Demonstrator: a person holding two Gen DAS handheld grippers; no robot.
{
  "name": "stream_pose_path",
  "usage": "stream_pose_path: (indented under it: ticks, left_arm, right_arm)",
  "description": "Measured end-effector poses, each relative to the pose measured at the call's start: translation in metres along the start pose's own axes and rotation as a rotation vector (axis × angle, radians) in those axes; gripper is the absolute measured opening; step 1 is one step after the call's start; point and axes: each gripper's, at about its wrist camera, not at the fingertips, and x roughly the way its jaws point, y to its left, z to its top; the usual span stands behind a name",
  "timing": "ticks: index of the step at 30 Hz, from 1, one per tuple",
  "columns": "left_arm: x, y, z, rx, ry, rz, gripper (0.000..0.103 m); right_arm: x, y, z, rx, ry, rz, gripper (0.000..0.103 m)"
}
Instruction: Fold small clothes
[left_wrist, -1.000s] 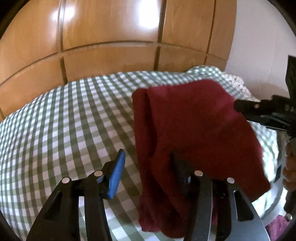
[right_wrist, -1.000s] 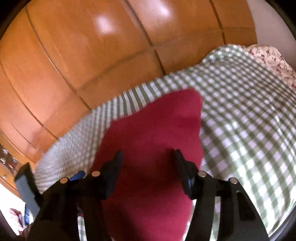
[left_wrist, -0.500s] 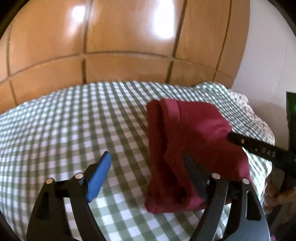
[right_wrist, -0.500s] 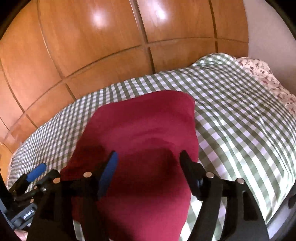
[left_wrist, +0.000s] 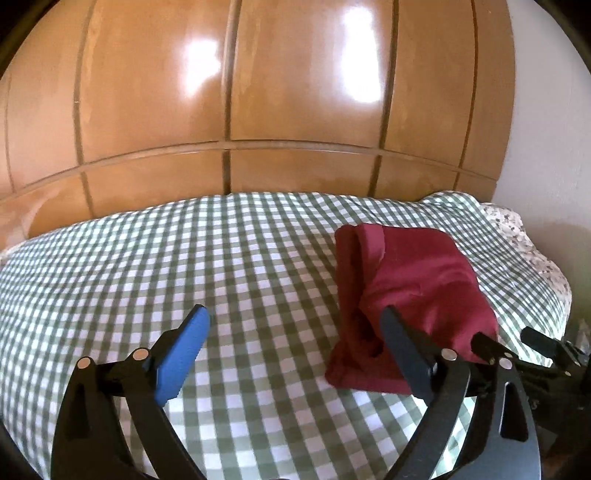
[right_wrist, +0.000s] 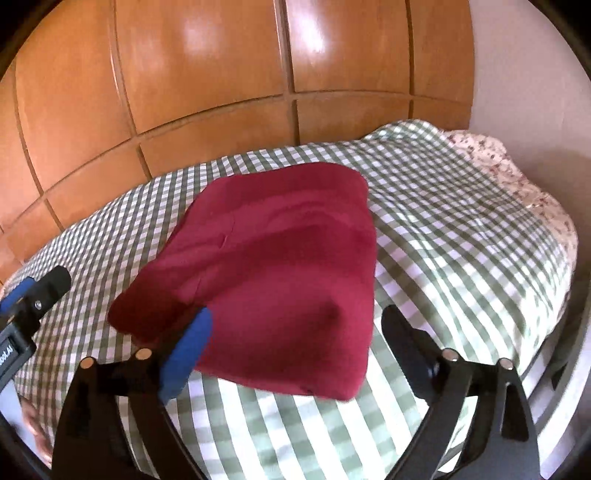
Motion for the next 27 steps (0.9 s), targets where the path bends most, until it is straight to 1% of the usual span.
stream_pose_path:
  ticks: [4, 7, 14, 27]
  left_arm:
    - [-0.013, 0.000, -0.006, -0.009, -0.016, 0.019, 0.093]
    - [-0.022, 0.000, -0.009, -0.017, -0.029, 0.031, 0.098]
    - [-0.032, 0.002, -0.015, -0.026, -0.026, 0.045, 0.098]
    - [-0.040, 0.004, -0.019, -0.027, -0.022, 0.069, 0.098]
  right_arm:
    - [-0.011, 0.002, -0.003, 0.001, -0.039, -0.019, 0.099]
    - [-0.016, 0.005, -0.005, -0.001, -0.061, -0.037, 0.100]
    - [-0.018, 0.009, -0.011, -0.014, -0.055, -0.043, 0.100]
    - [-0.024, 0.011, -0.011, -0.017, -0.076, -0.043, 0.100]
